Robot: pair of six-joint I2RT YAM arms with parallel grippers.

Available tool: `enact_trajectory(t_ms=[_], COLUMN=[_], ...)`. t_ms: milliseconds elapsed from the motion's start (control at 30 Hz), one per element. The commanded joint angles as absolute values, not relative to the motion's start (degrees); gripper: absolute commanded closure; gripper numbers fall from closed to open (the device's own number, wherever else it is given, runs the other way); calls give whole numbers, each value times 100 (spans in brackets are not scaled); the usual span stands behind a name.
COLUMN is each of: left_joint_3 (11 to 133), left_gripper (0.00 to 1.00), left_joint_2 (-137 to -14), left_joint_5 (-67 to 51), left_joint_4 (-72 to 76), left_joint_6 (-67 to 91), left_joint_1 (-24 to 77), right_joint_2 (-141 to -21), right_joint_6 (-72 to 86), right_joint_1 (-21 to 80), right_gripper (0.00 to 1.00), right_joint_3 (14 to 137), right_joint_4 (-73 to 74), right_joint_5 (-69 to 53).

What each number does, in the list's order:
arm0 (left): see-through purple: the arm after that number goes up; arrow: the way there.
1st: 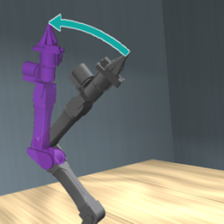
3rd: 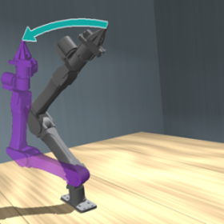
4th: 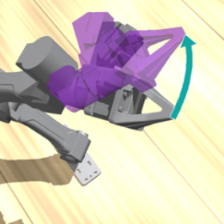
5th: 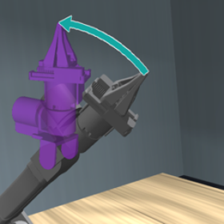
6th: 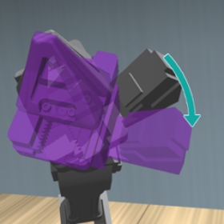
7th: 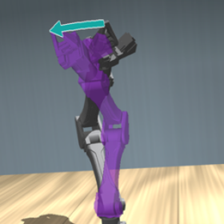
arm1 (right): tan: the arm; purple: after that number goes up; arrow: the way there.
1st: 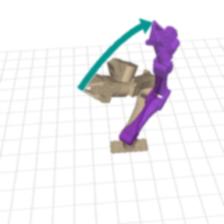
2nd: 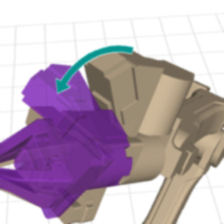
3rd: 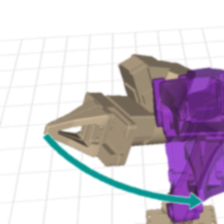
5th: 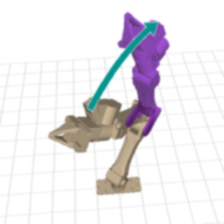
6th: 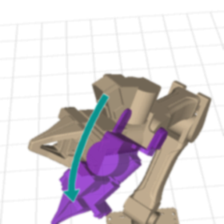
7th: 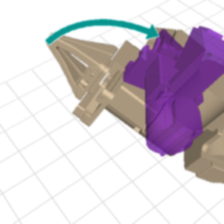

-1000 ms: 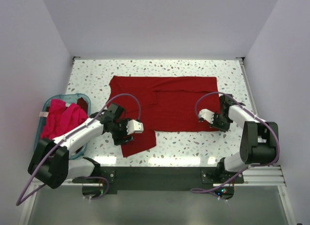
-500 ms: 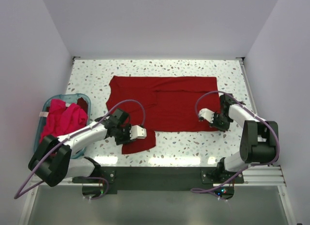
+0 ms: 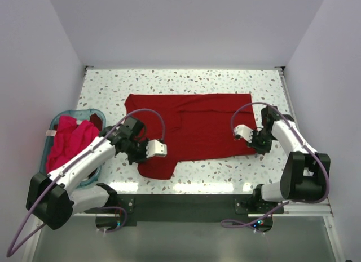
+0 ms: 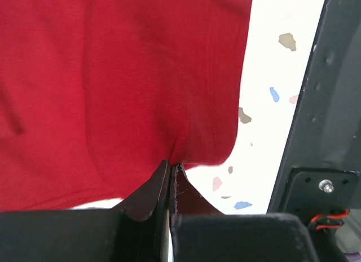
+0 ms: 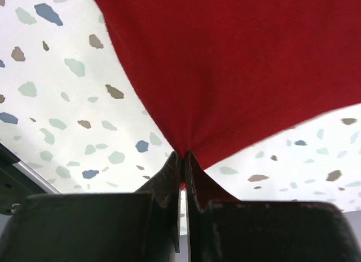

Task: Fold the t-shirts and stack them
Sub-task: Fold the tshirt

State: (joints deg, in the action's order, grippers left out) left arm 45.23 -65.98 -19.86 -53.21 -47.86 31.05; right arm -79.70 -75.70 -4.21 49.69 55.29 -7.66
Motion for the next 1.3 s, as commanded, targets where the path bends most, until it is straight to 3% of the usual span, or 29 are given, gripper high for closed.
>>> enact_trajectory(t_ms=[0, 200, 900, 1267], left_joint_3=[5253, 6177, 9613, 10125], left_gripper=[100, 100, 100, 100], left_joint_2=[-6739, -7618, -10871, -11461], left_joint_5=[-2355, -2373, -2136, -2144], left_joint_4=[-6037, -6117, -6460, -6592], left_joint_6=[-5079, -5396, -6126, -6302], left_joint_1=[2622, 2031, 1556, 1319], right_joint_2=[-8129, -8709, -10511, -11091], right_joint_6=[-7761, -7734, -7550, -7392], right_joint_1=[-536, -536, -545, -554], right_gripper=[100, 100, 100, 100], right_joint_3=[5589, 6345, 7989, 8665], right_joint_4=[6108, 6205, 6337, 6266], right_joint_5=[-1072, -1090, -1002, -993])
